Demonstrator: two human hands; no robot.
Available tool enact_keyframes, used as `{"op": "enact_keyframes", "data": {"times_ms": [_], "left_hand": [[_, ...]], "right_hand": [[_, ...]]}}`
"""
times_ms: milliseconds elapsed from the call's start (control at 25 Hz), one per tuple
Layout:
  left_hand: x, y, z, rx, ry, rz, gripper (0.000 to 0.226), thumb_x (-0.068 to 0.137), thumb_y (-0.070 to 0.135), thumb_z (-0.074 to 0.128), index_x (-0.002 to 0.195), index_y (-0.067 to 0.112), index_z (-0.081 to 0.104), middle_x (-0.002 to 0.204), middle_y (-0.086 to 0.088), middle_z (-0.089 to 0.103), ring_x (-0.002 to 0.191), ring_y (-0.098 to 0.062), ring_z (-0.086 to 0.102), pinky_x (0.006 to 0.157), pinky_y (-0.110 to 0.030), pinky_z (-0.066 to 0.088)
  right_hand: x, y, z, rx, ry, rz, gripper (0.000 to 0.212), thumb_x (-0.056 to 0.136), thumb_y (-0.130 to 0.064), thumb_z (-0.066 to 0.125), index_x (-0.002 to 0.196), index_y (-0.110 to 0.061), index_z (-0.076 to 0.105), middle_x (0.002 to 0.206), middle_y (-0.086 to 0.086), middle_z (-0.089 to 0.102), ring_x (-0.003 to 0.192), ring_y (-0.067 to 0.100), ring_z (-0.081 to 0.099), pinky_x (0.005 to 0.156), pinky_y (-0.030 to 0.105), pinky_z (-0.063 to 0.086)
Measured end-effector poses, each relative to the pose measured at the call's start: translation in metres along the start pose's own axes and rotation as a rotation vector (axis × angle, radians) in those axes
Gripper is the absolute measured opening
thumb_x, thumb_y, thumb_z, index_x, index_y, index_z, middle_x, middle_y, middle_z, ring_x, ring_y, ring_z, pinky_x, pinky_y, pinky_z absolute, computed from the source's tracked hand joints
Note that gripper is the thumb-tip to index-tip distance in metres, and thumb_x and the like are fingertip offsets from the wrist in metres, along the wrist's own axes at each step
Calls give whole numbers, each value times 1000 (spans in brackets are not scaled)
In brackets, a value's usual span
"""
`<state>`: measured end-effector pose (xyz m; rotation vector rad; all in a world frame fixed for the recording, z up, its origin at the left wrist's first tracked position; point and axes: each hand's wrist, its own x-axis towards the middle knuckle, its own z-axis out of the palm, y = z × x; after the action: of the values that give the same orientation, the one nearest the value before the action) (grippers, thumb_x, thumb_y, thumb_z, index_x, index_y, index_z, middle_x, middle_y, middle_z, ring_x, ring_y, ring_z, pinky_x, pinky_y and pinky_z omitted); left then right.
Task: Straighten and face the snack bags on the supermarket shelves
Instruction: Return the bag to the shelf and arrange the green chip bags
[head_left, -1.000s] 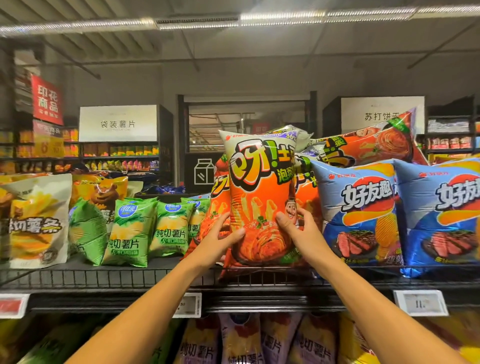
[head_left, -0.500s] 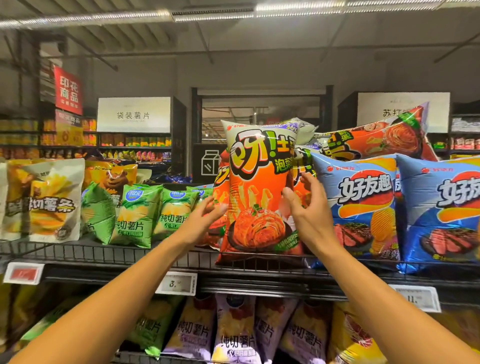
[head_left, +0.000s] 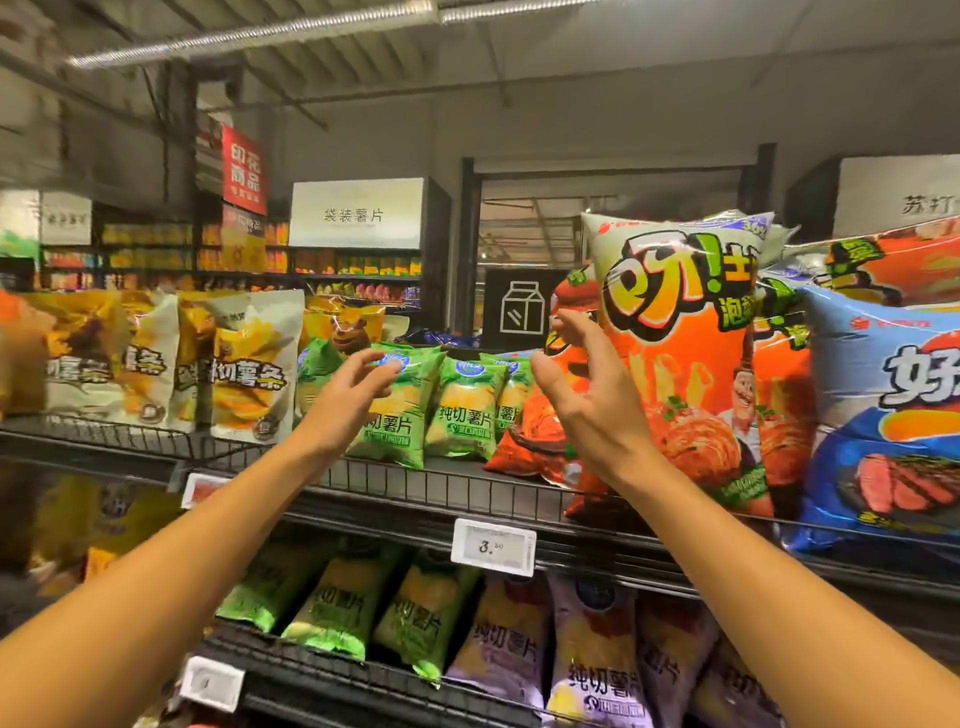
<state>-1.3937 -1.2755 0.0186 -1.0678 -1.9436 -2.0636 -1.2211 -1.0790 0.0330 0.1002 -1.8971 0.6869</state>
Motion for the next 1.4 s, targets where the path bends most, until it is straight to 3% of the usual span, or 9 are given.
{"op": "enact_keyframes", "data": {"times_ms": [200, 360, 480, 600, 720, 960, 1080, 1240, 1400], "left_hand": [[34, -28, -63, -30, -13, 53, 29, 99, 21, 56, 127, 19, 52, 109, 5, 64, 94, -5, 62, 70, -16, 49], [78, -62, -104, 12, -132, 2, 26, 95, 17, 61, 119, 24, 54, 112, 4, 63, 97, -10, 59, 80, -32, 46], [105, -85, -116, -17, -235, -121, 29, 95, 19, 60, 122, 24, 52, 120, 0, 61, 104, -13, 59, 87, -39, 49], [126, -103, -109, -43, -340, -208, 35, 96, 21, 59, 129, 20, 50, 116, -1, 62, 104, -13, 58, 88, -40, 50], [132, -116, -92, 39, -485, -260, 41, 94, 27, 62, 131, 21, 46, 128, -4, 57, 110, -15, 53, 82, -34, 49], [138, -127, -80, 116, -594, -261, 74, 93, 39, 62, 152, 17, 25, 147, -5, 46, 127, -19, 47, 92, -38, 45], [134, -131, -81, 180, -625, -234, 74, 94, 40, 61, 153, 19, 22, 119, -9, 52, 106, -21, 48, 90, -37, 41], [129, -127, -83, 170, -626, -141, 65, 94, 31, 64, 148, 25, 28, 109, 5, 50, 102, -24, 56, 88, -43, 52], [126, -125, -89, 52, -594, -60, 70, 87, 22, 72, 143, 33, 31, 119, -1, 46, 92, -16, 64, 83, -40, 57]], "right_hand": [[21, 4, 80, 36, -29, 65, 58, 92, -35, 64, 145, -20, 44, 139, -2, 55, 128, 13, 52, 106, 37, 44], [45, 17, 141, 132, 112, 258, 46, 97, -19, 63, 140, -16, 48, 131, 2, 58, 116, 16, 58, 102, 39, 49], [61, 28, 164, 324, 193, 555, 35, 99, -21, 59, 133, -17, 51, 135, 9, 56, 116, 21, 58, 82, 38, 55], [70, 40, 175, 347, 172, 769, 12, 102, -25, 53, 112, -19, 57, 132, 12, 60, 113, 26, 60, 72, 35, 53], [74, 49, 183, 302, 82, 857, 7, 101, -27, 54, 100, -21, 59, 122, 13, 67, 100, 26, 66, 70, 37, 57], [58, 65, 203, 153, -159, 881, 32, 98, -48, 54, 115, -23, 63, 117, 3, 65, 99, 20, 66, 66, 33, 56], [48, 71, 203, 68, -274, 854, 41, 96, -57, 53, 124, -28, 58, 121, 0, 64, 105, 19, 66, 63, 29, 57], [47, 65, 195, 116, -309, 768, 41, 90, -38, 72, 127, -35, 55, 120, -4, 65, 101, 14, 70, 76, 34, 58], [46, 56, 182, 257, -308, 671, 50, 89, -22, 75, 130, -41, 53, 118, 4, 61, 89, 10, 72, 68, 28, 56]]}}
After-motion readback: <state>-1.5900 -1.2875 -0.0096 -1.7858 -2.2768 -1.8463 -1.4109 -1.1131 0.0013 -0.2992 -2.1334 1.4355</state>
